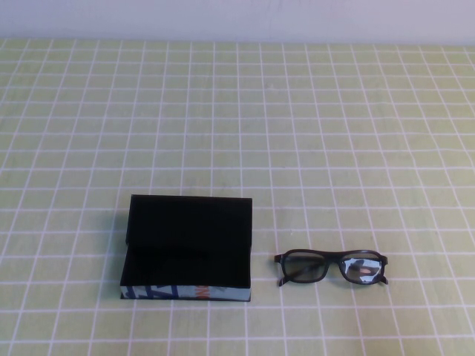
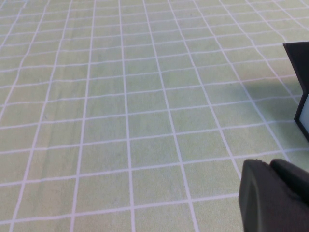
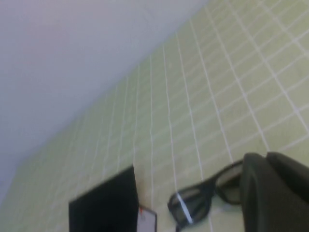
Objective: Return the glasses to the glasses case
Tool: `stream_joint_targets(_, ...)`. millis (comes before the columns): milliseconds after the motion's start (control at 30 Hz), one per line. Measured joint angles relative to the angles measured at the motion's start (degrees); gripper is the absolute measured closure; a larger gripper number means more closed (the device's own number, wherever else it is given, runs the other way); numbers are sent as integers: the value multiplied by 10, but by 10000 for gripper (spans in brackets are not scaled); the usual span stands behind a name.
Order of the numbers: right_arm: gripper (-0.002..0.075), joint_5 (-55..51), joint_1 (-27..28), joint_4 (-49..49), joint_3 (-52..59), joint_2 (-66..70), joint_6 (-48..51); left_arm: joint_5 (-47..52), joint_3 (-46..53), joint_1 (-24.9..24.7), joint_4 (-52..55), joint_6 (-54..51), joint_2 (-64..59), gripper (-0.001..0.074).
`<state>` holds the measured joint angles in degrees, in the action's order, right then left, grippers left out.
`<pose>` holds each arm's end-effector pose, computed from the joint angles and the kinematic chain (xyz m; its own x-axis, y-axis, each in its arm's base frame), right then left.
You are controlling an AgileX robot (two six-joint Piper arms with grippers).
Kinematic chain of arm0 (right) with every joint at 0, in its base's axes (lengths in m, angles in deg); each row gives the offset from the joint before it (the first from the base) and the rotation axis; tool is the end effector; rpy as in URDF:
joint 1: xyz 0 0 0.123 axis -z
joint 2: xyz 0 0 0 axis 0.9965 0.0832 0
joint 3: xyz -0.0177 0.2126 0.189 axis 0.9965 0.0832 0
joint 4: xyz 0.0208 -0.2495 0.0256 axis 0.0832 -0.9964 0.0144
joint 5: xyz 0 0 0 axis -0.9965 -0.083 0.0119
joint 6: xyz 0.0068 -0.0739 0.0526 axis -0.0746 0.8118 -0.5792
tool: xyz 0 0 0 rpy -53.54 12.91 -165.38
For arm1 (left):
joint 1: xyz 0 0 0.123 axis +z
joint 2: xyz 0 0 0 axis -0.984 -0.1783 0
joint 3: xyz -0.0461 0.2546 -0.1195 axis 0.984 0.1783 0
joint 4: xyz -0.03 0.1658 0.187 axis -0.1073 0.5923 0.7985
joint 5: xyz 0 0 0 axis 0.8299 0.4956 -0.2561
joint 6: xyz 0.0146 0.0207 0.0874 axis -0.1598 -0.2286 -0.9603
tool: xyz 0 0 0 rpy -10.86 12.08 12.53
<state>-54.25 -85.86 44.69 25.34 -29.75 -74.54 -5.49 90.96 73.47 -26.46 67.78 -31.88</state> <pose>0.0557 0.0220 0.2118 -0.2823 0.6671 -0.6894 -0.0650 0.7037 0.7075 0.0517 -0.0064 0.1700 -0.3017 0.0860 -0.9495 0.1332 0.9900 0.0473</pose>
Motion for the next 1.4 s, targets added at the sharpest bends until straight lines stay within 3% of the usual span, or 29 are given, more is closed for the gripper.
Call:
stream_joint_targets(267, 737, -218, 0, -10, -168, 251, 167, 0, 0, 0, 0, 0, 0, 738)
stream_joint_targets(600, 737, -347, -1, -104, -345, 514, 247, 0, 0, 0, 0, 0, 0, 738)
stream_joint_targets(700, 737, -351, -38, -125, -380, 574, 287, 0, 0, 0, 0, 0, 0, 738)
stream_joint_targets(1000, 737, -367, -236, -181, -531, 765, 520, 0, 0, 0, 0, 0, 0, 738)
stream_joint_targets(1300, 732, -436, -257, -316, -691, 932, 558, 0, 0, 0, 0, 0, 0, 738)
stream_joint_targets(1400, 679, -443, -257, -348, -718, 964, 575, 0, 0, 0, 0, 0, 0, 738)
